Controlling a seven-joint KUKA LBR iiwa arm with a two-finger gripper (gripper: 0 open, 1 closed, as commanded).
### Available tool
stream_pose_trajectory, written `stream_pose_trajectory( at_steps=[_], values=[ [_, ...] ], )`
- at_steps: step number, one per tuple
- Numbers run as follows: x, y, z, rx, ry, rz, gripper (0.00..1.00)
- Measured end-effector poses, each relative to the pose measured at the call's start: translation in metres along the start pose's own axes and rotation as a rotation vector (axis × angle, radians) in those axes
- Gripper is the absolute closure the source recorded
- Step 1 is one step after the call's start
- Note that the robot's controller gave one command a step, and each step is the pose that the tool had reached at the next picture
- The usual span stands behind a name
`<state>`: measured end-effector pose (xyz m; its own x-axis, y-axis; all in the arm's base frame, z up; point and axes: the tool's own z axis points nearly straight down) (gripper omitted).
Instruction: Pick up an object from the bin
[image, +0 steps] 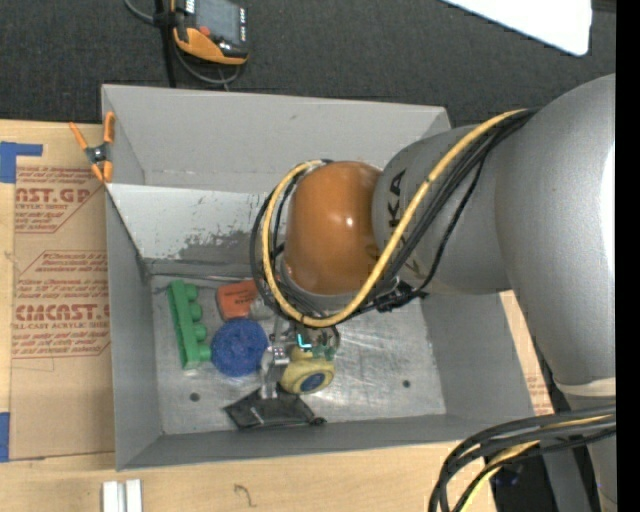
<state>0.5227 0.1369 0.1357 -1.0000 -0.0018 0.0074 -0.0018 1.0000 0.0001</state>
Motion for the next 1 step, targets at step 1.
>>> stream_pose_trajectory(
  at_steps=[1],
  values=[
    [-0.0021, -0.0004, -0.0040, -0.001, -0.007, 0.001, 0.00]
  ],
)
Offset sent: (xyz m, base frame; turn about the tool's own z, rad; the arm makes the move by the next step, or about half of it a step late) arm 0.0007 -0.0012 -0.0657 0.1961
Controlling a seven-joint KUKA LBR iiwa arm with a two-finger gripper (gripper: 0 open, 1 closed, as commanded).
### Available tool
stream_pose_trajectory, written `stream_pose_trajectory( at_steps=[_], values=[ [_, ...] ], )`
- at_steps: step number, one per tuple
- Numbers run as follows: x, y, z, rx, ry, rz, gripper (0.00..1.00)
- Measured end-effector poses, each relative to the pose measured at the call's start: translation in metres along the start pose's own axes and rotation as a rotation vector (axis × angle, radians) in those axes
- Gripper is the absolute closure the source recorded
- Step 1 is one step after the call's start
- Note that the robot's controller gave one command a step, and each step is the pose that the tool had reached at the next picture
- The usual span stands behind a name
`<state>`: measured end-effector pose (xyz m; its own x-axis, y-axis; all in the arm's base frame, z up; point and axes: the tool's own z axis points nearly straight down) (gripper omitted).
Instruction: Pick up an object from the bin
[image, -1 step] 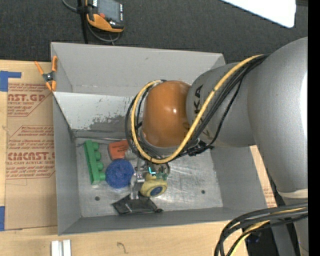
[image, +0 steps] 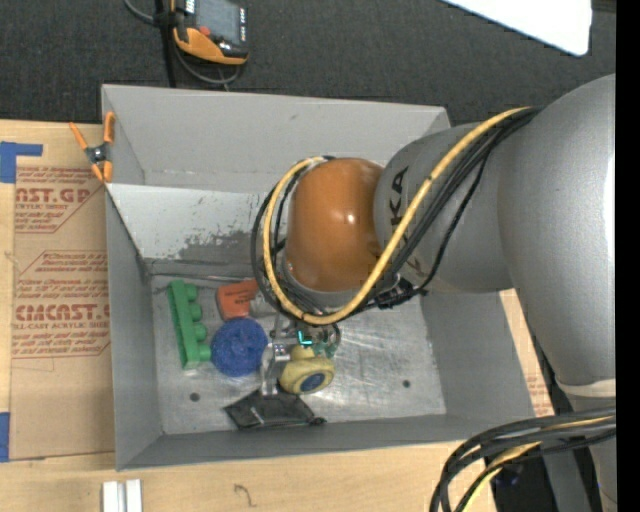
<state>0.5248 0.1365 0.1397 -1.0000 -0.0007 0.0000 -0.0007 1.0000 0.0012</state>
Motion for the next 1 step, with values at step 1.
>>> stream_pose_trajectory(
  at_steps=[1],
  values=[
    [-0.0076, 0.0021, 0.0610, -0.012, -0.031, 0.195, 1.00]
  ],
)
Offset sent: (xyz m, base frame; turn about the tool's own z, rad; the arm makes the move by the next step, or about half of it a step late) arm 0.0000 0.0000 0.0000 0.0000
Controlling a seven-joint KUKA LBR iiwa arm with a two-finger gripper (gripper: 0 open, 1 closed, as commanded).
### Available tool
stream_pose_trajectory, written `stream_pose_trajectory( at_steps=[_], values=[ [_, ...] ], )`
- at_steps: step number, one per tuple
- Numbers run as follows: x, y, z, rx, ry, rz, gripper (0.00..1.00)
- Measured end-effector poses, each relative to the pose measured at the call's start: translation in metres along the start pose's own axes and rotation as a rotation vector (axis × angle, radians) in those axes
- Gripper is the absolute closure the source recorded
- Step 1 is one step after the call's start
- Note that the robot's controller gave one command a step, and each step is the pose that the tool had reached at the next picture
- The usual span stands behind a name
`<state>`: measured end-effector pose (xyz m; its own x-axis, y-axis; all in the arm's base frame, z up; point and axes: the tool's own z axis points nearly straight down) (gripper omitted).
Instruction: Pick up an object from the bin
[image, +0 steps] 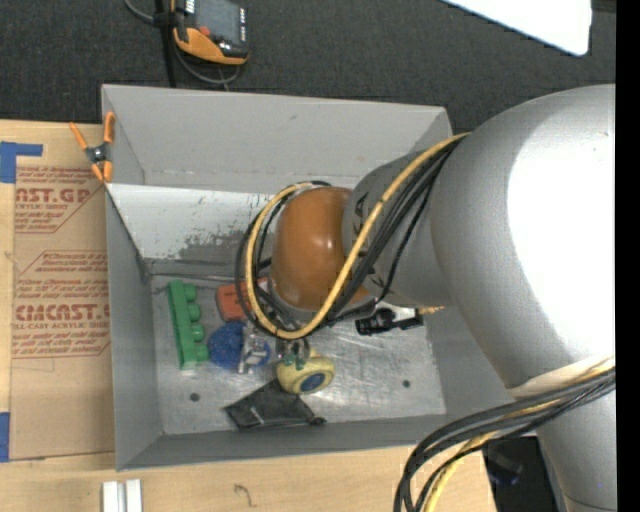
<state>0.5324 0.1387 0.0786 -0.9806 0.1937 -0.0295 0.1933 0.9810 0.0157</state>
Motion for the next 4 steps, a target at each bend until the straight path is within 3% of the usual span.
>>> stream_pose_trajectory(
  at_steps=[1, 2, 3, 4],
  values=[
    [0.000, 0.000, 0.000, 0.000, 0.000, 0.000, 1.00],
    [0.002, -0.003, -0.038, 0.016, 0.033, -0.009, 1.00],
    [-0.002, -0.002, -0.087, 0.014, 0.029, -0.008, 1.00],
    [-0.005, -0.003, -0.100, 0.013, 0.025, 0.000, 1.00]
  ],
)
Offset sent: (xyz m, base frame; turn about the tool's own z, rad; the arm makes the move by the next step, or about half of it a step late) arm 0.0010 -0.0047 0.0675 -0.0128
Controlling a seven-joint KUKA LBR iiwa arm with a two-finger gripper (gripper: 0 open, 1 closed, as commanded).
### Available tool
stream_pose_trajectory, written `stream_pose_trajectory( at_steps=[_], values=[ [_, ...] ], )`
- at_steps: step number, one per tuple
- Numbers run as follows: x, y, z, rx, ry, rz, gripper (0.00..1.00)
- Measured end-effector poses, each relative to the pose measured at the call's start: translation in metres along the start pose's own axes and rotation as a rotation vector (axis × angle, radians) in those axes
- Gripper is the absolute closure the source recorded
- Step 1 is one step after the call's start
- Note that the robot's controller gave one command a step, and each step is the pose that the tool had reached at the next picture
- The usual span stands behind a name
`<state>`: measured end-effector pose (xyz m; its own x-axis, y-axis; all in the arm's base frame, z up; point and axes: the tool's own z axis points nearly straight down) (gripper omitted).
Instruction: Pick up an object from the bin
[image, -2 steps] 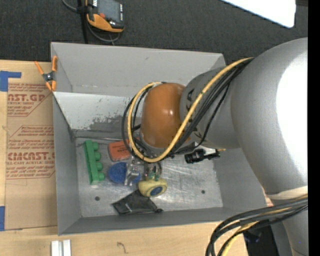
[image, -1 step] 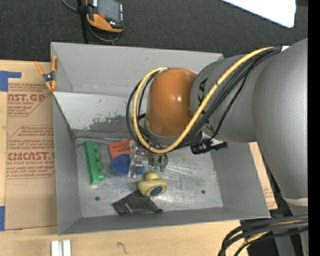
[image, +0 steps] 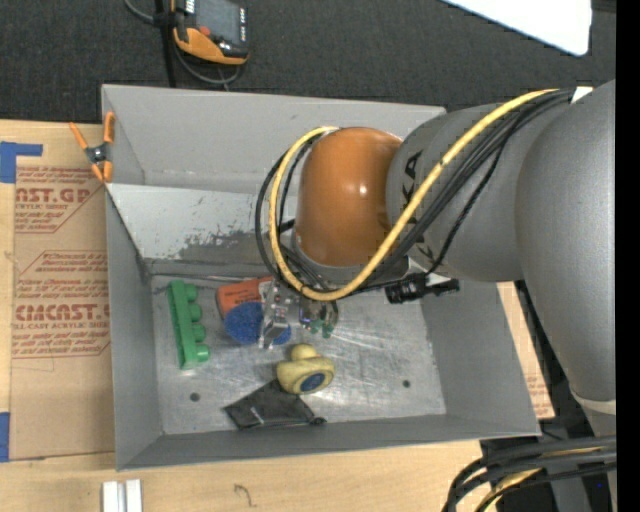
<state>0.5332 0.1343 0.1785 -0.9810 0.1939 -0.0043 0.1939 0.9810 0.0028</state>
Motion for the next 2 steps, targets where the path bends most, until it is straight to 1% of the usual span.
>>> stream_pose_trajectory(
  at_steps=[1, 2],
  values=[
    [0.000, -0.003, -0.013, 0.005, 0.011, -0.010, 1.00],
    [-0.023, 0.013, -0.066, 0.003, 0.006, 0.033, 1.00]
  ],
)
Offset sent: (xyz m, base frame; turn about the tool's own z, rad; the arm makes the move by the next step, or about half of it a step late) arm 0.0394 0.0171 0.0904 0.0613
